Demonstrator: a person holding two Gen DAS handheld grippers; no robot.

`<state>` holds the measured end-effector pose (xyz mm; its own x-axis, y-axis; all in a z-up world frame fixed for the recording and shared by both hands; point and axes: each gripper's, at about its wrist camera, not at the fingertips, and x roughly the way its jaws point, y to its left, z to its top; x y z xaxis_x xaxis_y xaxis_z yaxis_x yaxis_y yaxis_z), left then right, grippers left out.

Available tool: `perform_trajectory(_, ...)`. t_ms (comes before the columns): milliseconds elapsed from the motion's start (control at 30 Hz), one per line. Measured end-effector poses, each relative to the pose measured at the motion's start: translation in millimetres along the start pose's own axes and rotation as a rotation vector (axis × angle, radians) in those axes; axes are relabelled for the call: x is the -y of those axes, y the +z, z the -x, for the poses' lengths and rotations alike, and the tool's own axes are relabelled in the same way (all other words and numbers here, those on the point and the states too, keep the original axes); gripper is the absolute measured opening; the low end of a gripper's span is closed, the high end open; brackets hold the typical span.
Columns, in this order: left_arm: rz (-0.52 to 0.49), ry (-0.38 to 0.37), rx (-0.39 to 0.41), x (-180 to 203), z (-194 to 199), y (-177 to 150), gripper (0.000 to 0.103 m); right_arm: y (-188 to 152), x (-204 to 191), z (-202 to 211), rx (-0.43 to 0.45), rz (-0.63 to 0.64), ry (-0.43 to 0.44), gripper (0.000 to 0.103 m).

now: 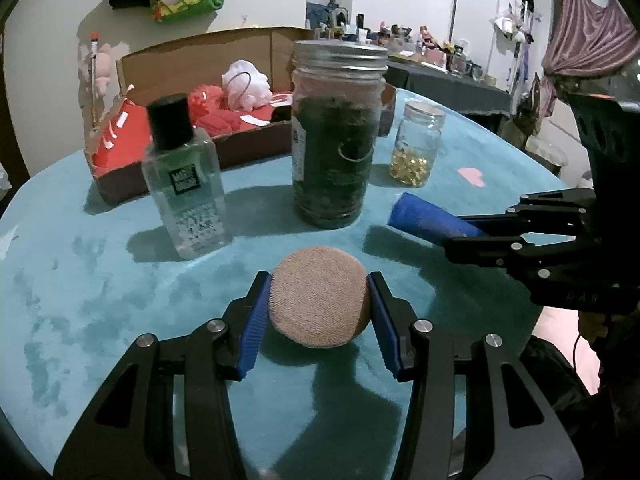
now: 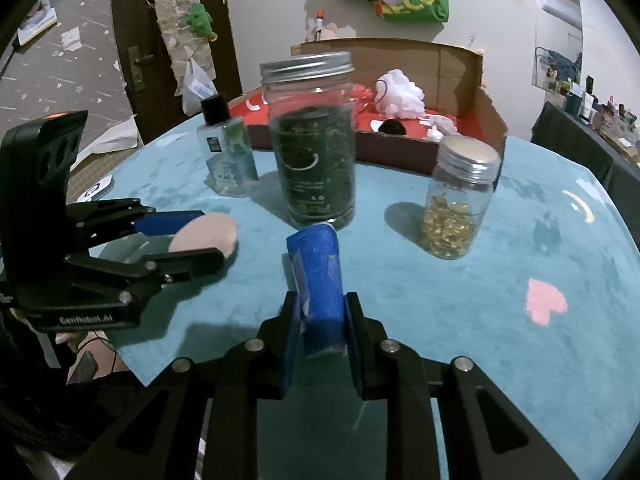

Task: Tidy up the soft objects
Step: 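Lift and carry the beige puff and blue cylinder into the box with both grippers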

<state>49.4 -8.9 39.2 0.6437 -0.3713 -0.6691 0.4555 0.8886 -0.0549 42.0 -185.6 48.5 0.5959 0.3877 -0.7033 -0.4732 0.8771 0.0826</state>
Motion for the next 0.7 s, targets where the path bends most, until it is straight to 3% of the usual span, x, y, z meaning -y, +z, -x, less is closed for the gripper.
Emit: perform_trajectory(700,-0.004,0.082,0.077,-24,34,36,0.046,21,28,38,0.062,-0.015,-0.099,0.024)
